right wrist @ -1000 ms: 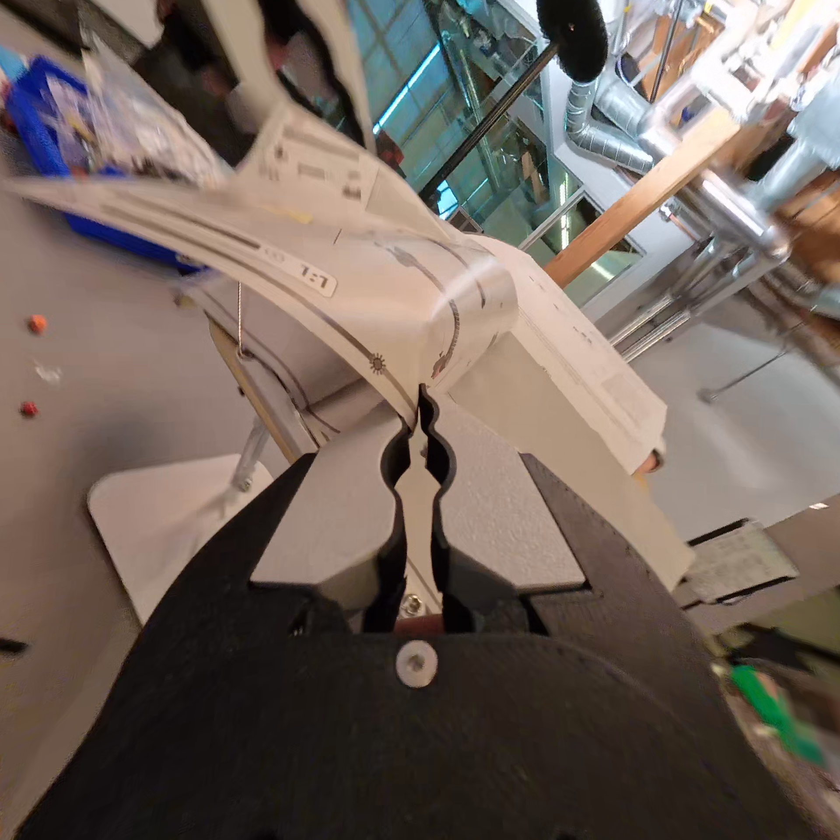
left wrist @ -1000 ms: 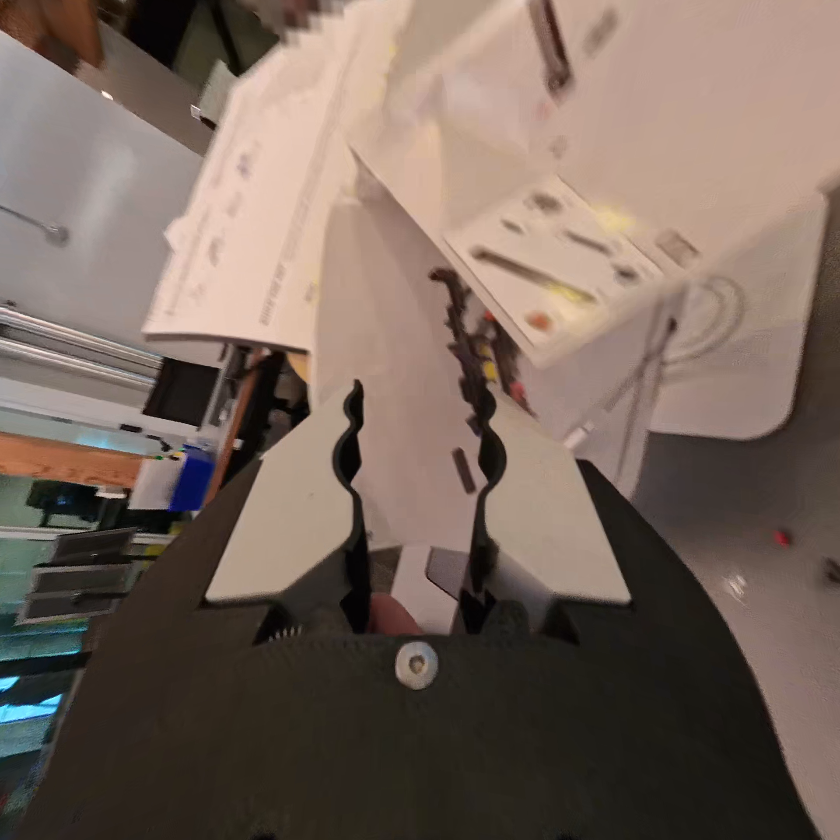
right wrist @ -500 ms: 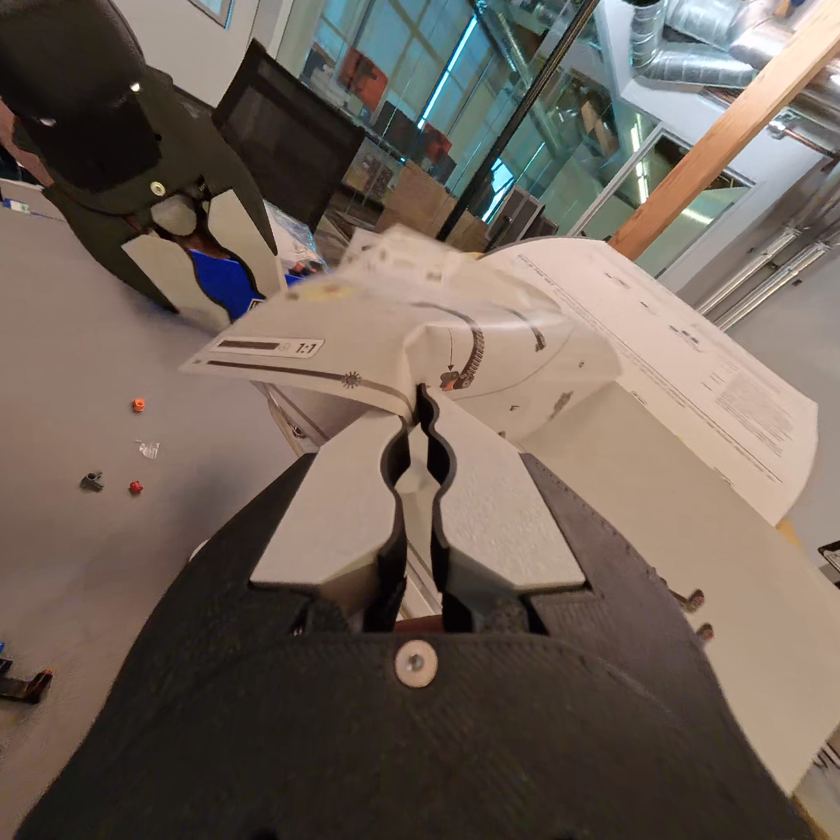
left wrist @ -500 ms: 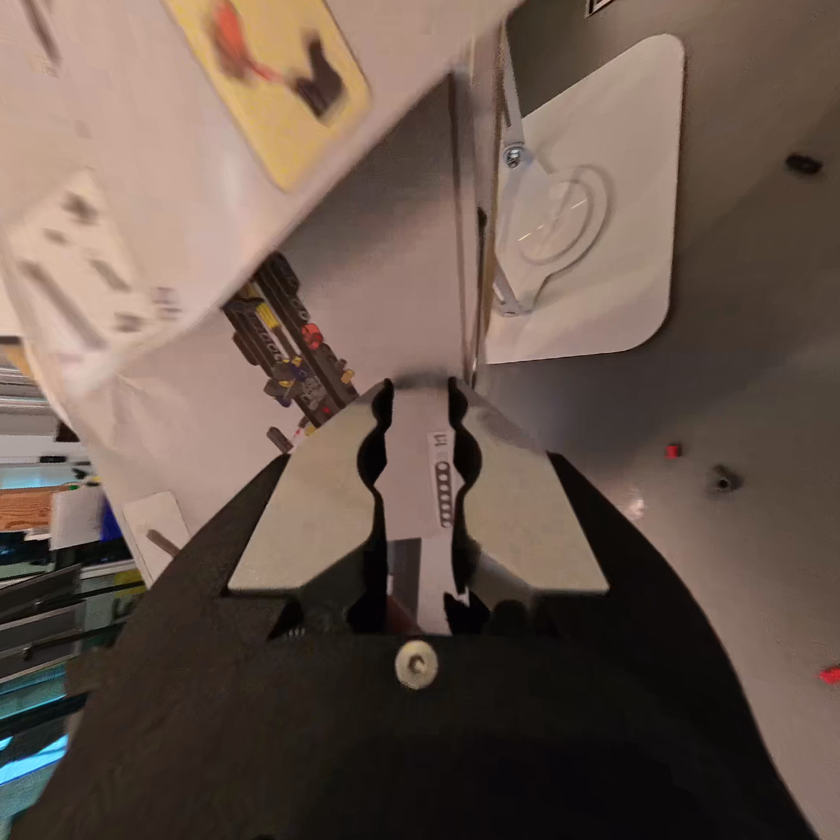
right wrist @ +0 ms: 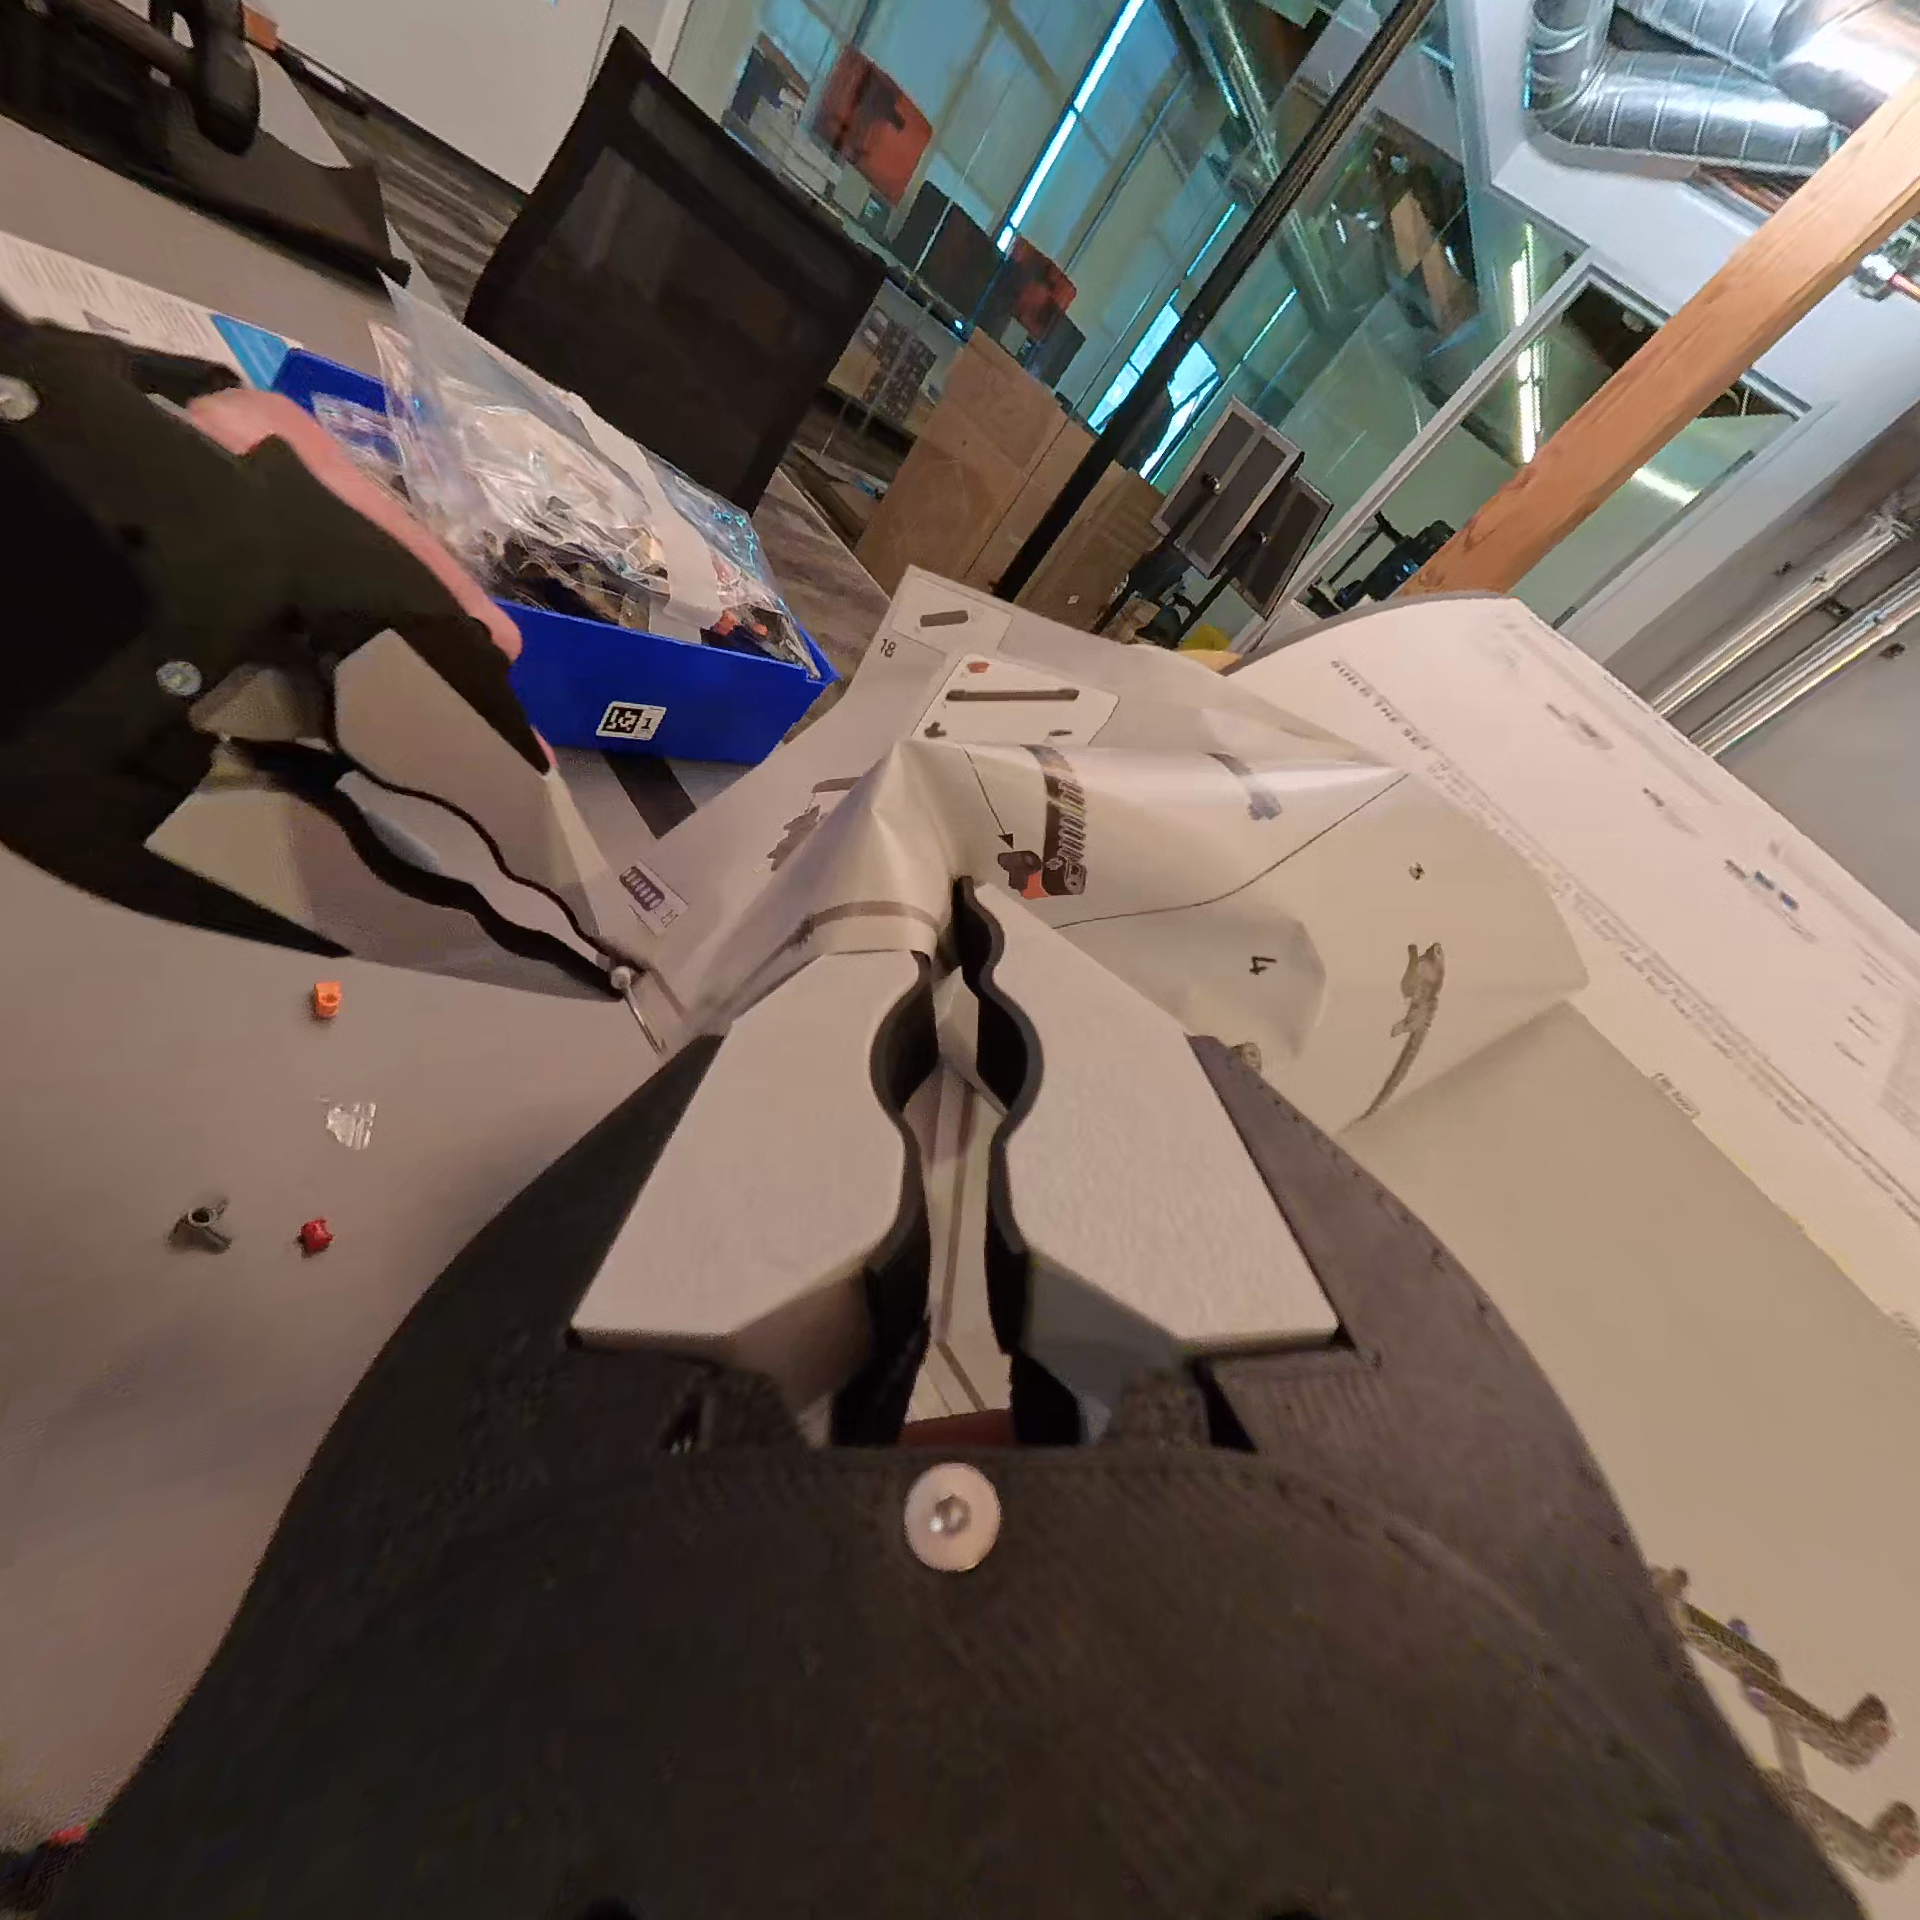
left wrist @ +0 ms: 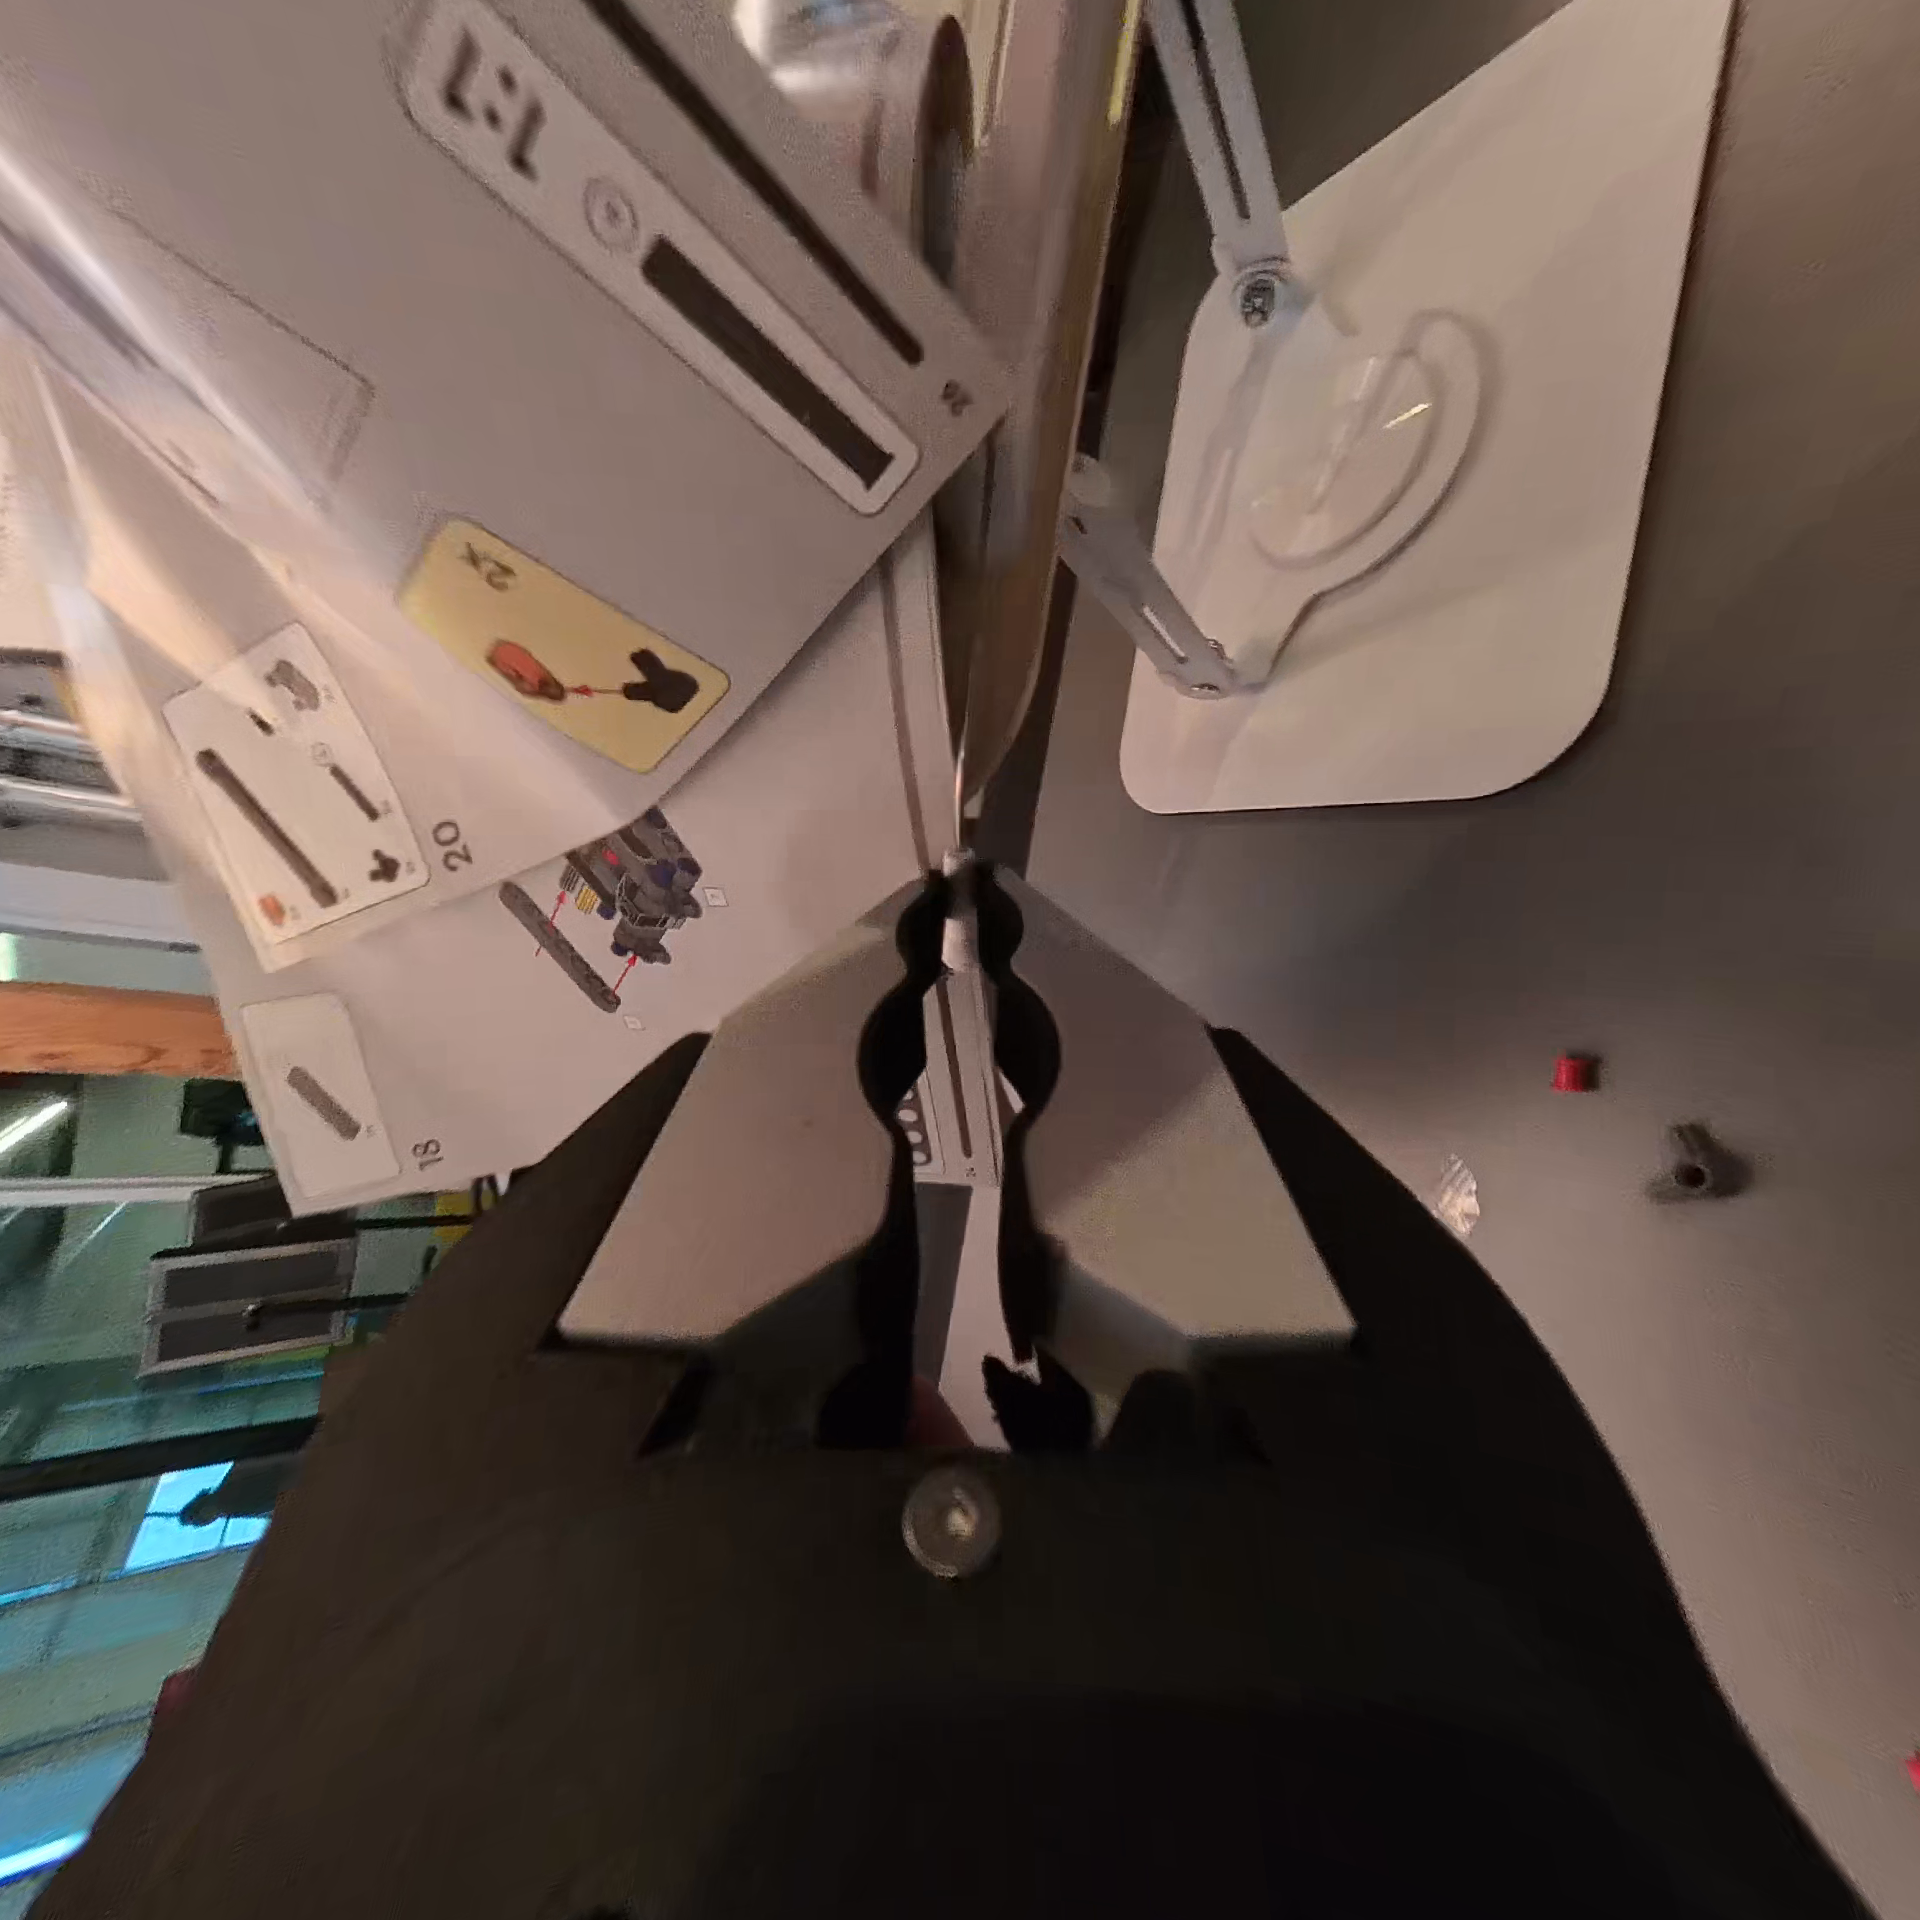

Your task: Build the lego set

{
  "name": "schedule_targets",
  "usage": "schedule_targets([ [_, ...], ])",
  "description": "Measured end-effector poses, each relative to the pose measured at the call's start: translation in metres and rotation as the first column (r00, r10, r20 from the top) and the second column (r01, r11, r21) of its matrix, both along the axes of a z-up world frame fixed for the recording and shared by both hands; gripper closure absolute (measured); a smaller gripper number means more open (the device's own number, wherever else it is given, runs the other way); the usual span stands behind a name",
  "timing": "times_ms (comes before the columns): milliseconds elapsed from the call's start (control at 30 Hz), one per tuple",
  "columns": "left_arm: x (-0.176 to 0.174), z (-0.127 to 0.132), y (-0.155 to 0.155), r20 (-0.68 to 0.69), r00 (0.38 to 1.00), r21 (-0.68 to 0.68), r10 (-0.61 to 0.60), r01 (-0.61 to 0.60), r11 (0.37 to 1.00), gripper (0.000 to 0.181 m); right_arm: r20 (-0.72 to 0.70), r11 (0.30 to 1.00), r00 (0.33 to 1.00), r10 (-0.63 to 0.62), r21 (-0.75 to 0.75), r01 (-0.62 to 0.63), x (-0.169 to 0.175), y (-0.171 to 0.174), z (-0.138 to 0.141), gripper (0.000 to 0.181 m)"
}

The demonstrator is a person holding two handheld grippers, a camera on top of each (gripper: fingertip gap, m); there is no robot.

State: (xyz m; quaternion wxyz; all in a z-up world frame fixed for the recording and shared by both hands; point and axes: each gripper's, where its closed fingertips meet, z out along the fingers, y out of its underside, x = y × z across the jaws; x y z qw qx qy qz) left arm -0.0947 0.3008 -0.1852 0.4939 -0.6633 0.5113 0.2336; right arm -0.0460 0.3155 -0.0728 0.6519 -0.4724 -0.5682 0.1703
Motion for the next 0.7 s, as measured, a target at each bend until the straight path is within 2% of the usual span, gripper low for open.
schedule_targets([
  [133,0.002,-0.001,-0.005,0.037,0.999,0.06,0.019,-0.021,0.998,0.178,0.003,1.0,1.0,-0.026,0.014,0.026,-0.015,0.0,-0.011,0.181],
  [233,0.005,-0.002,-0.01,0.059,0.998,0.086,0.025,-0.03,0.996,0.178,0.072,0.996,0.996,-0.058,0.066,0.053,-0.028,-0.002,-0.023,0.181],
  [267,0.006,-0.005,-0.012,0.069,0.997,0.081,0.022,-0.027,0.996,0.178,0.119,0.996,0.99,-0.07,0.072,0.062,-0.032,-0.001,-0.03,0.175],
  [333,0.008,-0.007,-0.015,0.078,0.997,0.102,0.022,-0.03,0.994,0.178,0.247,0.999,0.968,-0.045,0.013,0.043,-0.039,-0.005,-0.054,0.146],
  [400,0.01,-0.007,-0.017,0.086,0.996,0.111,0.024,-0.033,0.993,0.177,0.303,1.0,0.953,0.017,0.014,-0.022,-0.041,-0.02,-0.063,0.136],
  [467,0.01,-0.006,-0.018,0.105,0.994,0.121,0.025,-0.038,0.992,0.178,0.411,0.994,0.905,0.11,-0.022,-0.111,-0.037,-0.039,-0.077,0.122],
  [533,0.011,-0.007,-0.018,0.107,0.994,0.12,0.027,-0.039,0.992,0.178,0.402,0.983,0.898,0.177,-0.025,-0.183,-0.027,-0.052,-0.068,0.123],
  [600,0.011,-0.006,-0.019,0.108,0.994,0.129,0.031,-0.045,0.991,0.178,0.278,0.979,0.94,0.199,-0.021,-0.201,-0.012,-0.052,-0.036,0.136],
  [700,0.012,-0.005,-0.021,0.127,0.991,0.138,0.035,-0.052,0.989,0.178,0.175,0.99,0.976,0.133,-0.06,-0.124,0.016,-0.02,-0.005,0.143],
])
